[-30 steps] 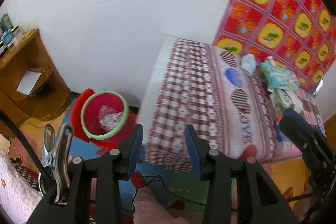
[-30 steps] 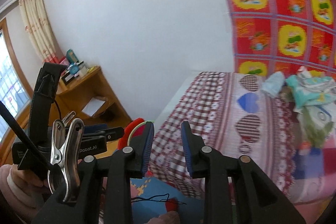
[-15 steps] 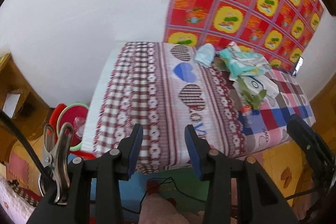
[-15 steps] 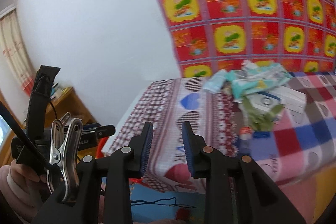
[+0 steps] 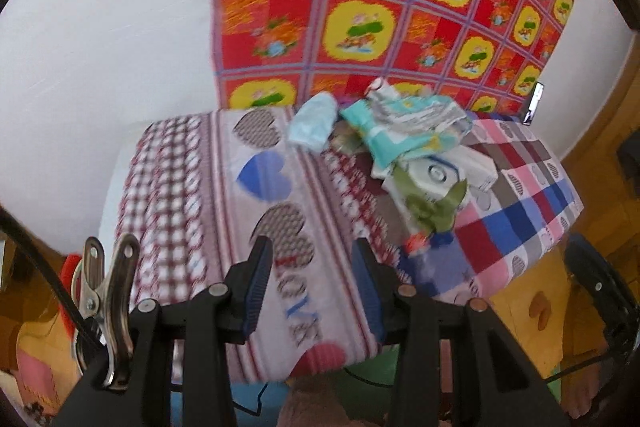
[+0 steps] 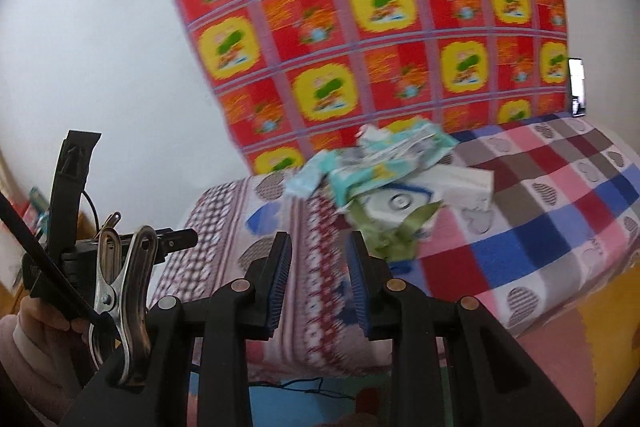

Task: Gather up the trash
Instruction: 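Grasp the light blue cloth with the left tool while the right tool reaches for the teal wipes pack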

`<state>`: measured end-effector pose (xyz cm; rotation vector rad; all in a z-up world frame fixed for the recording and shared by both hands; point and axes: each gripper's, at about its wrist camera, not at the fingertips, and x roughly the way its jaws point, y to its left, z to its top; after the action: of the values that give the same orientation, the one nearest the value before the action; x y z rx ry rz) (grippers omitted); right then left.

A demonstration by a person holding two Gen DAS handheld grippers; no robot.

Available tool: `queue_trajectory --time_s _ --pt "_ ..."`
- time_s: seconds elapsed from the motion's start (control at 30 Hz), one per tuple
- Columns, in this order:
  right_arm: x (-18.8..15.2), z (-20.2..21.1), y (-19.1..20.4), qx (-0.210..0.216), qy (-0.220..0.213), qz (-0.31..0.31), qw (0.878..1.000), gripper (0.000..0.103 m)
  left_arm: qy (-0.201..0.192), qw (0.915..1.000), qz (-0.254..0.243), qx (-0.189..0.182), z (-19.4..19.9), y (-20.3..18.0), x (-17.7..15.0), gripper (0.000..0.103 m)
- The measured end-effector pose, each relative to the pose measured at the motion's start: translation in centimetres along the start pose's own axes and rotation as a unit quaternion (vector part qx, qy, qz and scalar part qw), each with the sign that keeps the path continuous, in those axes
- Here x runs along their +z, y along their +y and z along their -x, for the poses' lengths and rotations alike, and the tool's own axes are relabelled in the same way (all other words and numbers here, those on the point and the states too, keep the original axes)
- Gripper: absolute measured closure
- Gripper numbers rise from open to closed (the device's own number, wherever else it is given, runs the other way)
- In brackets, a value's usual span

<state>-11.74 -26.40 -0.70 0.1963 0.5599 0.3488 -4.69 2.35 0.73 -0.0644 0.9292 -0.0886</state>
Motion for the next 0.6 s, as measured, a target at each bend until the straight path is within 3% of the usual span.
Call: queue_trajectory --time_s 0.23,0.6 --pt "2.6 -1.8 -3.9 -0.026 -0.007 -0.036 0.999 0.073 -0.003 0.9998 -0.018 -0.012 -3.1 -2.1 4.8 0.06" --pt "4.9 -7.0 -6.9 -0.049 0.026 -0.067 0.996 0.072 0.019 0.9993 -0.031 0.01 -10.4 -1.8 10.9 0.06"
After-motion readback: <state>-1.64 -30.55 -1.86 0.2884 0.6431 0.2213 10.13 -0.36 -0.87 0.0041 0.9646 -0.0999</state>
